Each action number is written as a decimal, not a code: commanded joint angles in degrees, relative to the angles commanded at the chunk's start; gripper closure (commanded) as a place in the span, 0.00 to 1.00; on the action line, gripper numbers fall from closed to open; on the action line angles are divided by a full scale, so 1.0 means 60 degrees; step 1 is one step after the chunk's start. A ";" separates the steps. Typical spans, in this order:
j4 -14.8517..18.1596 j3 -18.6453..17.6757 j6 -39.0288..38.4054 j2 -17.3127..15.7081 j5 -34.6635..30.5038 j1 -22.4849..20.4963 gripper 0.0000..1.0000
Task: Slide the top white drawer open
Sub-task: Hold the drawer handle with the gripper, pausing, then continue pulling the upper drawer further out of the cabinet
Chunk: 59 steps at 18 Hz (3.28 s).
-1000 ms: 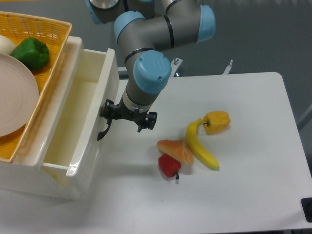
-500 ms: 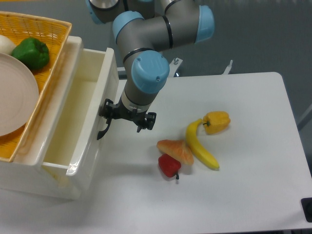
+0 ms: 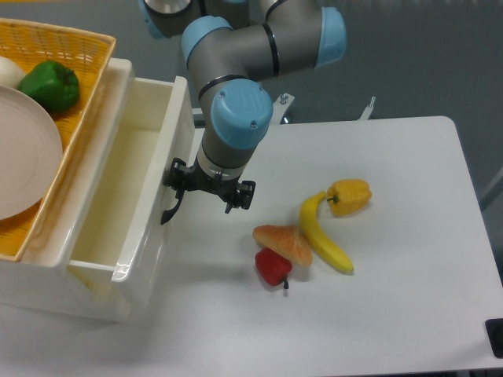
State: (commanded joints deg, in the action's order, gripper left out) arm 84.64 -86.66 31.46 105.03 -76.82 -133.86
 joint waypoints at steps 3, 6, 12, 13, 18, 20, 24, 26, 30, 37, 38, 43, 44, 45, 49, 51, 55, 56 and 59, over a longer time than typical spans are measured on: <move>0.0000 0.0044 0.0205 -0.0015 -0.0015 -0.0029 0.00; 0.0014 0.0044 0.0439 -0.0015 -0.0145 -0.0058 0.00; 0.0029 0.0059 0.0513 0.0000 -0.0469 -0.0175 0.00; 0.0044 0.0073 0.0513 0.0000 -0.0469 -0.0219 0.00; 0.0058 0.0103 0.0513 0.0029 -0.0469 -0.0322 0.00; 0.0058 0.0147 0.0528 0.0044 -0.0469 -0.0380 0.00; 0.0073 0.0147 0.0791 0.0088 -0.0454 -0.0468 0.00; 0.0073 0.0147 0.0821 0.0117 -0.0440 -0.0542 0.00; 0.0058 0.0147 0.0821 0.0117 -0.0410 -0.0659 0.00; 0.0044 0.0220 0.1157 0.0102 -0.0454 -0.0923 0.00; 0.0029 0.0220 0.1172 0.0102 -0.0454 -0.0937 0.00; 0.0014 0.0205 0.1187 0.0117 -0.0454 -0.1142 0.00; 0.0029 0.0205 0.1187 0.0117 -0.0454 -0.1201 0.00; 0.0029 0.0205 0.1187 0.0117 -0.0440 -0.1245 0.00; 0.0014 0.0235 0.1187 0.0117 -0.0425 -0.1260 0.00; 0.0029 0.0235 0.1187 0.0117 -0.0410 -0.1348 0.00; 0.0029 0.0220 0.1187 0.0132 -0.0381 -0.1392 0.00; 0.0029 0.0220 0.1172 0.0132 -0.0337 -0.1392 0.00; 0.0029 0.0235 0.1172 0.0161 -0.0045 -0.1435 0.00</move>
State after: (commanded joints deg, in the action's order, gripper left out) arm 84.81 -85.25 38.50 106.00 -77.09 -142.47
